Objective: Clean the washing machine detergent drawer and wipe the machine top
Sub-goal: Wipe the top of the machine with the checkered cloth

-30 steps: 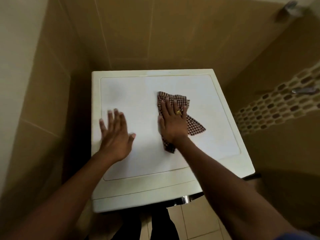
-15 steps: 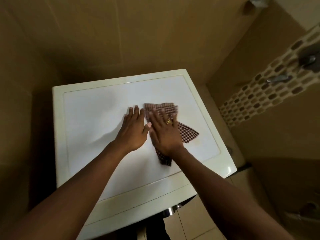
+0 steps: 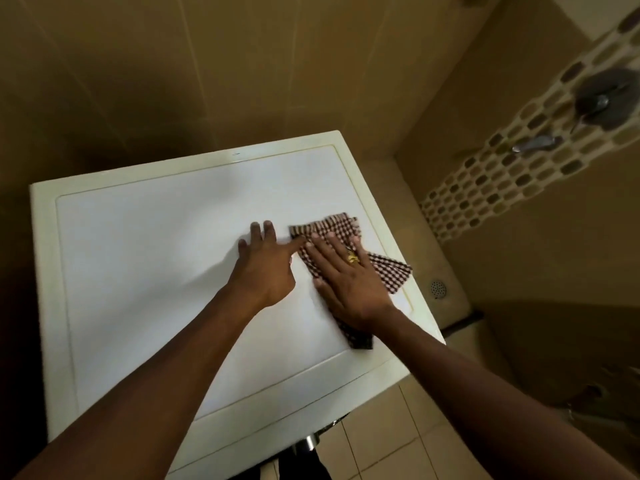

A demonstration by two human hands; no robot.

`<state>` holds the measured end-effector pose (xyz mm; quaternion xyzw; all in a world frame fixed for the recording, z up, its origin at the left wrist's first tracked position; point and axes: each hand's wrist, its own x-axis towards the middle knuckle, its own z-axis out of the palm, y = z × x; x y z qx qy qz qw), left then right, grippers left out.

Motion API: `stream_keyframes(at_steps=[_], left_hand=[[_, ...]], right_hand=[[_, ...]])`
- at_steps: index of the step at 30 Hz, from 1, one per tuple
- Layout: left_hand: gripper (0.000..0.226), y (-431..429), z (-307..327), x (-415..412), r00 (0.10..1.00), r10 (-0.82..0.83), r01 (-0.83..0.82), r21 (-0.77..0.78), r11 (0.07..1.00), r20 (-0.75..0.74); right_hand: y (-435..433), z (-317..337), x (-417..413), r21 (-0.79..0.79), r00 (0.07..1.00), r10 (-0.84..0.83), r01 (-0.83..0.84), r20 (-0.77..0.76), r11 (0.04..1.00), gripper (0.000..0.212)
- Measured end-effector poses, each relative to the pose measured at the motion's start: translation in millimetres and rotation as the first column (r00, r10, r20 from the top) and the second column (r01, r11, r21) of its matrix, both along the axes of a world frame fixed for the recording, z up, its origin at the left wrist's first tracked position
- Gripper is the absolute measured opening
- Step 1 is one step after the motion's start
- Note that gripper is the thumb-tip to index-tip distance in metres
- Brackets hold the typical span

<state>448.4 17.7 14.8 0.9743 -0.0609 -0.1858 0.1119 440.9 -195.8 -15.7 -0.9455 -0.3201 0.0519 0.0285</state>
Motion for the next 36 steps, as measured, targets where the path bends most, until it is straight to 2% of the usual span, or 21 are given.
stream_keyframes(at_steps=[3, 5, 7, 8, 11, 13, 15, 17, 19, 21, 23, 25, 27, 29, 31, 32, 34, 36], left_hand=[[0.082, -12, 3, -8, 1.0, 0.008, -0.008, 0.025, 1.0, -0.004], [0.089, -19, 2, -9, 0.999, 0.029, -0.031, 0.037, 0.999, 0.039], [0.089, -25, -2, -11, 0.996, 0.044, -0.05, 0.068, 0.996, 0.079], [0.089, -28, -4, -12, 0.994, 0.054, -0.062, 0.085, 0.994, 0.096], [0.095, -37, -8, -12, 0.989, 0.088, -0.098, 0.081, 0.992, 0.12], [0.097, -39, -10, -12, 0.986, 0.1, -0.111, 0.08, 0.991, 0.133], [0.097, -40, -11, -12, 0.986, 0.102, -0.114, 0.091, 0.989, 0.13], [0.097, -40, -12, -11, 0.986, 0.108, -0.12, 0.089, 0.989, 0.127], [0.097, -40, -13, -10, 0.985, 0.12, -0.131, 0.095, 0.987, 0.121], [0.097, -42, -12, -12, 0.987, 0.13, -0.139, 0.1, 0.985, 0.099], [0.093, -42, -11, -14, 0.983, 0.159, -0.168, 0.111, 0.979, 0.088], [0.085, -45, -7, -19, 0.984, 0.158, -0.168, 0.123, 0.978, 0.082], [0.072, -52, -3, -28, 0.989, 0.08, -0.095, 0.121, 0.988, 0.122], [0.065, -61, 1, -39, 0.987, 0.006, -0.017, 0.066, 0.998, 0.161], [0.064, -70, 2, -49, 0.982, 0.011, -0.011, -0.004, 1.0, 0.189], [0.065, -72, 2, -52, 0.98, 0.034, -0.028, -0.037, 0.999, 0.197], [0.065, -73, 3, -56, 0.98, 0.085, -0.067, -0.104, 0.992, 0.178], [0.061, -69, 1, -59, 0.979, 0.14, -0.112, -0.183, 0.977, 0.148]], right_hand=[[-33, 1, 18, -0.003, 0.993, -0.116, 0.116, 0.015, 0.993, 0.062], [-21, -1, 40, 0.005, 0.959, -0.284, 0.284, 0.006, 0.959, 0.062], [2, -1, 50, 0.013, 0.926, -0.378, 0.378, -0.013, 0.926, 0.064], [6, -1, 46, 0.005, 0.932, -0.362, 0.362, -0.02, 0.932, 0.065], [-28, 2, 10, -0.052, 0.987, -0.159, 0.159, 0.003, 0.986, 0.064], [-67, 8, -7, -0.054, 0.987, -0.158, 0.157, -0.012, 0.986, 0.063], [-81, 8, 4, -0.065, 0.947, -0.32, 0.318, -0.029, 0.946, 0.064], [-67, 5, 28, -0.05, 0.866, -0.498, 0.496, -0.049, 0.867, 0.067], [-52, 4, 39, 0.001, 0.836, -0.544, 0.545, -0.071, 0.838, 0.069], [-53, 3, 21, 0.01, 0.903, -0.426, 0.427, -0.057, 0.904, 0.069], [-68, 6, -19, -0.047, 0.977, -0.211, 0.209, -0.033, 0.977, 0.067], [-95, 11, -47, -0.054, 0.995, -0.057, 0.053, -0.076, 0.997, 0.063], [-114, 12, -42, 0.001, 0.993, -0.063, 0.063, -0.097, 0.998, 0.055], [-106, 10, -19, 0.082, 0.965, -0.237, 0.247, -0.114, 0.966, 0.048], [-77, 7, 1, 0.123, 0.921, -0.376, 0.387, -0.104, 0.914, 0.055], [-58, 4, 4, 0.105, 0.922, -0.381, 0.387, -0.075, 0.916, 0.061], [-35, 1, -11, 0.058, 0.967, -0.25, 0.252, -0.038, 0.966, 0.065], [-44, 3, -44, 0.002, 0.999, -0.036, 0.036, -0.038, 0.999, 0.065]])
